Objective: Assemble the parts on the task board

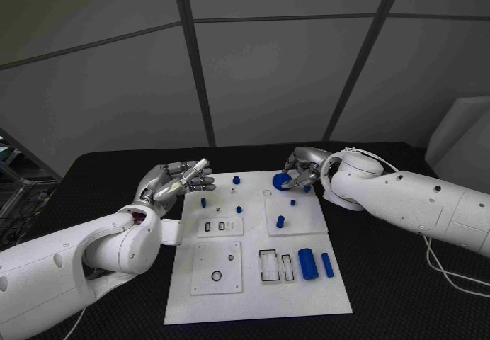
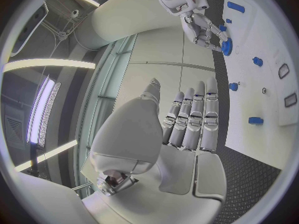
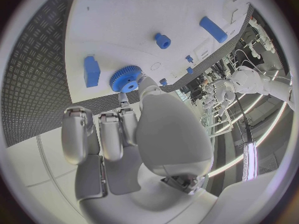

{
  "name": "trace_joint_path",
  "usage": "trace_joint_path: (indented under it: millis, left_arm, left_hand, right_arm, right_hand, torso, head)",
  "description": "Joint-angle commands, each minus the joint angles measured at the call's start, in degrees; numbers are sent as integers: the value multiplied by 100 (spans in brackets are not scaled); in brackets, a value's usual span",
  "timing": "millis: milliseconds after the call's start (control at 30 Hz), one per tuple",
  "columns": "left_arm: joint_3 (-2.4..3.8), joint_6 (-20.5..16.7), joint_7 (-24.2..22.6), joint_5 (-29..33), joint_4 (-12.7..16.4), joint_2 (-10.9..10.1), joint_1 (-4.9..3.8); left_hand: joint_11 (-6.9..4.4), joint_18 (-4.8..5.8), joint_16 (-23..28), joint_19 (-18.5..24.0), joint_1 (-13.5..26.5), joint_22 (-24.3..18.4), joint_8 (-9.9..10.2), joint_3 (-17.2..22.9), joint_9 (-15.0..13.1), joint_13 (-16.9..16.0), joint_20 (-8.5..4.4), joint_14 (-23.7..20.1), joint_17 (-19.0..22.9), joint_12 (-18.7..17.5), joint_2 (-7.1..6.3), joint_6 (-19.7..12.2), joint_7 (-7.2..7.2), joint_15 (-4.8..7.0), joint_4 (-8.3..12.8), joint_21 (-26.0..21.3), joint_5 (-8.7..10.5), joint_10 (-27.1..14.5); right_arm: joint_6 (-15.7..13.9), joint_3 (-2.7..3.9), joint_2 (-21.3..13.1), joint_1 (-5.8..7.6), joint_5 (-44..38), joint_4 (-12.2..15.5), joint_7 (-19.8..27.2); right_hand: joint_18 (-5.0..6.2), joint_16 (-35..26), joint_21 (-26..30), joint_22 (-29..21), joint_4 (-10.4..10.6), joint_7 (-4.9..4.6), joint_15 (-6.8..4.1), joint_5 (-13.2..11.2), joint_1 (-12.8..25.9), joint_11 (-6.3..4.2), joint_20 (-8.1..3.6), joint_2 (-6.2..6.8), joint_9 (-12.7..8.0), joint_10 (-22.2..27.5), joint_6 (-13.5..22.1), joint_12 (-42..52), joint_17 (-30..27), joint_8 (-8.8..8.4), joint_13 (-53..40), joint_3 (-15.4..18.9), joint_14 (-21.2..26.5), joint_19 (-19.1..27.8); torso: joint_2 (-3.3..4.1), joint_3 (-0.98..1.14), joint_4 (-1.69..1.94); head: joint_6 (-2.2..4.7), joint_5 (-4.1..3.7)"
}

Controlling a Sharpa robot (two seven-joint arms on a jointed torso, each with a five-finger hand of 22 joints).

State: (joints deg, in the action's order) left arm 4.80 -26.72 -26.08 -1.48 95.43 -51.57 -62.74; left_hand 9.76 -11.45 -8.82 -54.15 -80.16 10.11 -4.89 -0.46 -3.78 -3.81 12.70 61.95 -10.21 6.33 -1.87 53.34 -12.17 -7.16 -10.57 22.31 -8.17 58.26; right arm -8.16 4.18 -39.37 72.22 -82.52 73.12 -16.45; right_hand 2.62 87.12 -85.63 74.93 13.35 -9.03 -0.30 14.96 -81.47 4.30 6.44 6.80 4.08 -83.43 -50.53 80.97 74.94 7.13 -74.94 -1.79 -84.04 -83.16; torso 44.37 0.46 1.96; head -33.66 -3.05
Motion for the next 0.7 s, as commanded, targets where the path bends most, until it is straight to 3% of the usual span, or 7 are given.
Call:
trace_joint_path:
  millis: [33, 700]
  left_arm:
    - [5, 80, -14, -23, 0, 11, -8]
    - [5, 97, 7, -23, -8, 14, -8]
  left_hand:
    - [9, 114, 23, 9, 11, 1, 33, -4, 6, 8, 16, -37, -7, -26, 28, -4, -42, 8, 17, 18, 29, -42]
    - [9, 113, 30, 14, 15, 0, 42, -10, 6, 9, 18, -34, -15, -39, 31, -9, -40, 7, 21, 18, 30, -54]
  right_arm:
    - [-64, 5, 21, 10, -85, -14, -38]
    - [225, 5, 75, 10, -335, -40, -107]
  right_hand:
    - [-61, 25, -30, 643, 35, -28, 47, -35, 24, 5, 8, -53, -7, -40, -7, 23, 836, 27, -541, 31, -464, -44]
    - [-86, 79, -86, 760, -122, -17, 47, 99, -150, -4, 14, -197, 21, -86, -262, 124, 963, 158, -663, -64, -483, -121]
  torso:
    - [0, 1, -2]
    - [0, 3, -6]
  head:
    - [-7, 8]
    - [-33, 8]
